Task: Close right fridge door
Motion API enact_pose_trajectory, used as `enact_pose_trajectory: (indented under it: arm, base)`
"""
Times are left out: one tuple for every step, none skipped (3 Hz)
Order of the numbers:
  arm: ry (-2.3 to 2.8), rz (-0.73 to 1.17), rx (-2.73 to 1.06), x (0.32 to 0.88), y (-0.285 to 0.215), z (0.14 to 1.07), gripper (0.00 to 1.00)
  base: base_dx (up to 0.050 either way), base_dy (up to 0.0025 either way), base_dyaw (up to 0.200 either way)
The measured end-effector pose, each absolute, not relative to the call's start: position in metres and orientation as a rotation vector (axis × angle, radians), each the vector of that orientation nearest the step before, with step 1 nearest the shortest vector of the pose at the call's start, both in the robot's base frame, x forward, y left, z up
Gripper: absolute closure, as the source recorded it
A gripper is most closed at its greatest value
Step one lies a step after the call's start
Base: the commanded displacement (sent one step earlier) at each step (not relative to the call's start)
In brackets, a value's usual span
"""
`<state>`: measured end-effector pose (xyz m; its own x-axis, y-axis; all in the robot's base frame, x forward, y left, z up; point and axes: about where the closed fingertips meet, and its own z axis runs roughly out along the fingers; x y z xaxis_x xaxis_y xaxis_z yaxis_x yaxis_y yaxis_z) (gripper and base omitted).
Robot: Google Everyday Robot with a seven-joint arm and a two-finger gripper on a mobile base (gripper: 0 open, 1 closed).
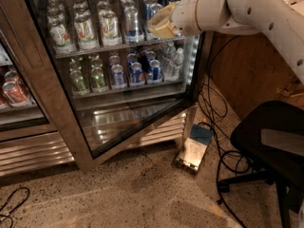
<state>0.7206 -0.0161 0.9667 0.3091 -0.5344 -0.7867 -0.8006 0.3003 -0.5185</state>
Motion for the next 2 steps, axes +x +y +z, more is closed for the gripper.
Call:
enact_pose_trajectory:
  arm:
    - [1.355,0.277,-1.364,0.7206,-0.0161,0.9667,1.00]
    - [1.355,0.277,-1.364,0.7206,-0.0161,0.9667,1.00]
  base:
    - [0.049,-0.00002,0.000]
    - [0.036,0.00248,0.136]
